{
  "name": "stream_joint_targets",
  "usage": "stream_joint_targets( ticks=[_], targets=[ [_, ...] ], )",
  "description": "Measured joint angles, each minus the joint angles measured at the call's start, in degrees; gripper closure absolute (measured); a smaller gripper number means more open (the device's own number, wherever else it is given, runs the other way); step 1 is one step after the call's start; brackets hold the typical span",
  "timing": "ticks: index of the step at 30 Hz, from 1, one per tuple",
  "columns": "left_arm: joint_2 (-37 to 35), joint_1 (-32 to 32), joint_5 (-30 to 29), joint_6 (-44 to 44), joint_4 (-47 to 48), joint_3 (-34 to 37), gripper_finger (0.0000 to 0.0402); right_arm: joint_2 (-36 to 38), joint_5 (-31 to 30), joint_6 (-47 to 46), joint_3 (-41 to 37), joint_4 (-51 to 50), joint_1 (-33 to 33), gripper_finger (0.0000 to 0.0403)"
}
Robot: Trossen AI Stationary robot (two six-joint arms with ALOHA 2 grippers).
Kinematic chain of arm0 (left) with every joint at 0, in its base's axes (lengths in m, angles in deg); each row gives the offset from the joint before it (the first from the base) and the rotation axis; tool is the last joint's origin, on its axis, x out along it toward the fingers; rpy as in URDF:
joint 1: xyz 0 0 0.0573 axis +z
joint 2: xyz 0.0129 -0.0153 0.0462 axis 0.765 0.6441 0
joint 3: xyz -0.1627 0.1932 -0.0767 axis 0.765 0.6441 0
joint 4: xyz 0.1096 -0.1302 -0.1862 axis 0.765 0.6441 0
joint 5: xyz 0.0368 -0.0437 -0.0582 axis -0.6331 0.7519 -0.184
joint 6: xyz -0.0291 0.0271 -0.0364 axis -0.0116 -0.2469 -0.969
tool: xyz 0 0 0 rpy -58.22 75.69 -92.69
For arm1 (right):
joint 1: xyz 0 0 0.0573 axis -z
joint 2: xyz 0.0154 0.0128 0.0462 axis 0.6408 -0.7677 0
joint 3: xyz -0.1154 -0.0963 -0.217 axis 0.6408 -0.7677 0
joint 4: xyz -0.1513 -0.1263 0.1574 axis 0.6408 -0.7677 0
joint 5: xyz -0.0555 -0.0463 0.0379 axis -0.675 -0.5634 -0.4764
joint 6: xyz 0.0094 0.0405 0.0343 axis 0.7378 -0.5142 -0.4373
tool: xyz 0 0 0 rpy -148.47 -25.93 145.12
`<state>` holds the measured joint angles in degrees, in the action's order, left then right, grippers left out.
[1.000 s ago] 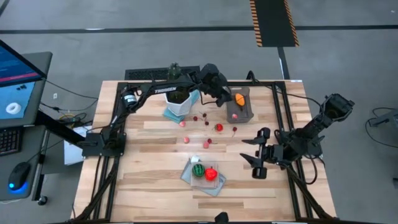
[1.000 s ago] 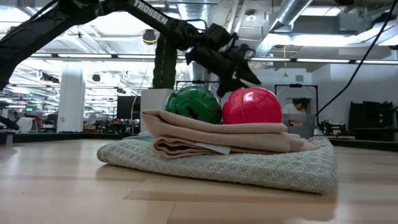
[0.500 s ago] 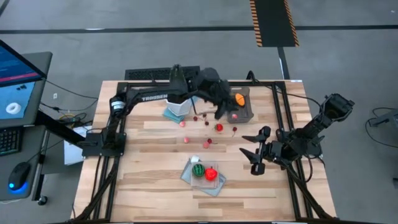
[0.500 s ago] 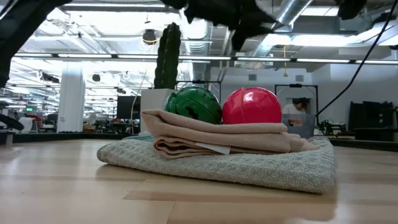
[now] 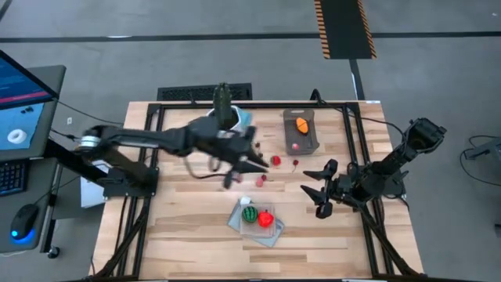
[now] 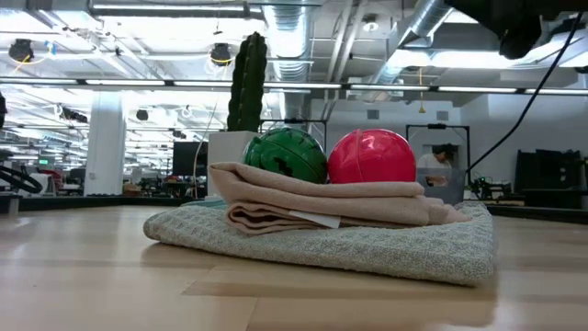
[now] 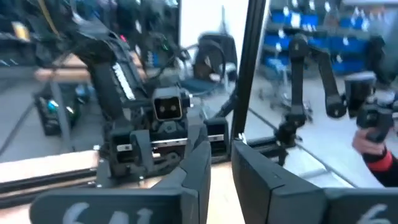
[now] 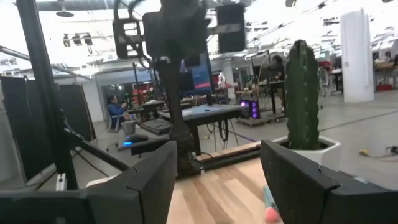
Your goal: Pick and placing Produce into tupperware
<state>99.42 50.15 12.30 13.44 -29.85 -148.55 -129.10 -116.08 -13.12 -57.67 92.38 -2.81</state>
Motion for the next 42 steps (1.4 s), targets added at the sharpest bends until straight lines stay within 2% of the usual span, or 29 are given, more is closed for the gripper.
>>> stream_joint_targets(
  ticks=[4,7,12,18,21,27,30,34,38,42],
  targets=[
    [-11.27,-1.66,-7.24,-1.09,-7.49,15.97,0.0356,0.02,0.32,-3.25,-0.26,-2.34,1.25,0.0148],
    [-17.87,-1.9,-9.28,-1.93,-11.27,25.29,0.0357,0.02,0.72,-7.1,-0.26,-4.27,2.71,0.0148],
    [-25.74,-1.98,-8.86,-3.03,-16.47,36.51,0.0357,-0.03,7.07,-12.42,-0.24,-7.43,6.42,0.0148],
    [-32.28,-1.7,-9.34,-4.34,-19.14,45.84,0.0357,0.04,8.25,-19.79,0.06,-12.64,12.46,0.0148],
    [-34.18,-1.7,-9.52,-3.74,-19.01,49.18,0.0357,0.0,8.57,-18.21,2.01,-21.7,14.27,0.0148],
    [-36.56,-1.65,-10.64,-3.68,-22.16,54.65,0.0357,0.02,9.82,-14.91,12.35,-46.27,19.39,0.0148],
    [-37.95,-1.55,-11.92,-3.7,-26.75,57.92,0.0357,0.01,12.65,-17.25,18.96,-62.84,22.99,0.0148],
    [-41.32,-1.43,-12.95,-3.7,-30.98,62.07,0.0357,0.0,20.69,-24.16,28.19,-83.76,29.11,0.0148],
    [-45.19,-0.55,-12.87,-3.56,-31.44,64.56,0.0357,0.0,27.44,-24.76,32.94,-92.19,33.53,0.0153],
    [-47.64,0.2,-6.57,-0.37,-31.57,66.84,0.0357,0.02,32.06,-22.49,35.09,-96.46,36.77,0.0168]
  ],
)
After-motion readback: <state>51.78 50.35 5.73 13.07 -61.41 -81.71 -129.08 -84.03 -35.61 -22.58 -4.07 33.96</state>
